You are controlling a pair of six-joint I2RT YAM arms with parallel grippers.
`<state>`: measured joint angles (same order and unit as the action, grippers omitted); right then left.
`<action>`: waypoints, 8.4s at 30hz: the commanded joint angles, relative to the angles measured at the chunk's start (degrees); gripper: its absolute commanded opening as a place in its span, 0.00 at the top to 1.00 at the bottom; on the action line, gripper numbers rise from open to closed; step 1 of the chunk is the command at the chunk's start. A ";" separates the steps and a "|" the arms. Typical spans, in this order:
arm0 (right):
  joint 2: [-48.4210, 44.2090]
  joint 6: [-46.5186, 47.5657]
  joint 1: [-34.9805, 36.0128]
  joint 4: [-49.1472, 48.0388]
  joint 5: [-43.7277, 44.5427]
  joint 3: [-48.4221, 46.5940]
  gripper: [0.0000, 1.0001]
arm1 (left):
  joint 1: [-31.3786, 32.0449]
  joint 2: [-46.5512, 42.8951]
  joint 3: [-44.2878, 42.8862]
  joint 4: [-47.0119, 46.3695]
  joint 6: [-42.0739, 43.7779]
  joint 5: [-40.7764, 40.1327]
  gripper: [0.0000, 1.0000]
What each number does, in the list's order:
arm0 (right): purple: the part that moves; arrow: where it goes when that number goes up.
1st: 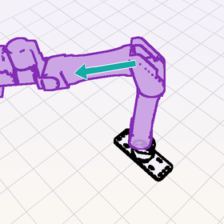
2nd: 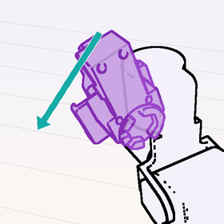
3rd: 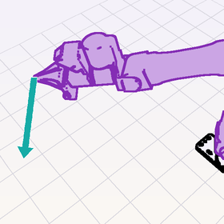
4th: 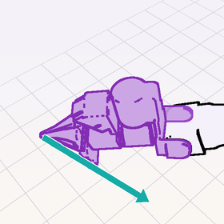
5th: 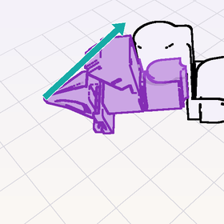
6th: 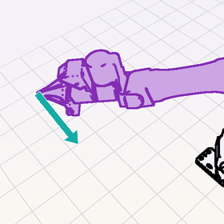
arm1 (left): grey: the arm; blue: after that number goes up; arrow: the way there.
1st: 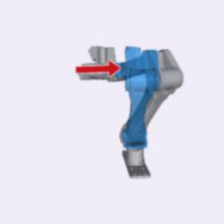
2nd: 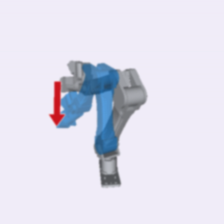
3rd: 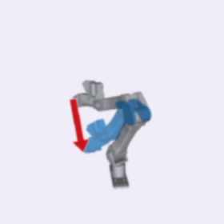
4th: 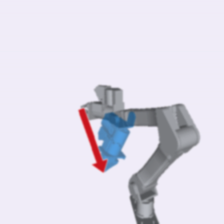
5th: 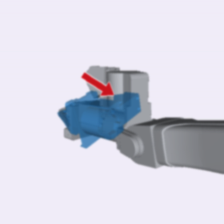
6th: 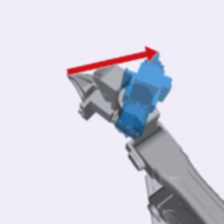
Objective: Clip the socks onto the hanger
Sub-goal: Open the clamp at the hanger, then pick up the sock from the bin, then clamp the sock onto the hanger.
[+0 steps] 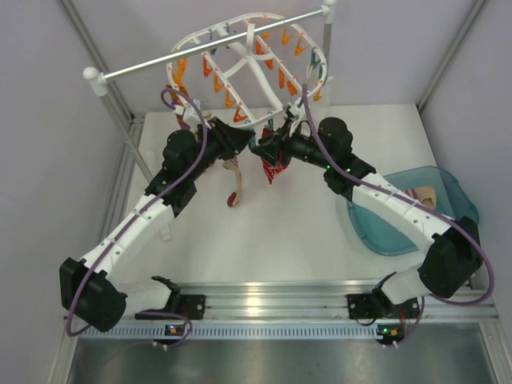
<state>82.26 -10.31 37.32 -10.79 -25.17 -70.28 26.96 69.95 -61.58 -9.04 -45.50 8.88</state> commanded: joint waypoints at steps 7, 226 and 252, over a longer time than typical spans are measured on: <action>2.99 -1.74 0.65 -3.28 2.14 -4.86 0.58 | -0.33 0.53 -3.28 1.48 -6.01 -5.54 1.00; 7.13 -32.32 -7.26 -25.25 -3.84 3.48 1.00 | -4.37 -6.57 4.97 -1.17 5.14 11.59 0.02; -2.11 -15.63 -31.07 -5.03 -5.50 2.35 0.80 | -4.81 -26.19 9.82 27.39 25.80 8.35 0.02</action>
<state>80.01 -30.37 8.99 -18.20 -30.94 -63.96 22.63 44.38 -47.62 14.63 -22.20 19.86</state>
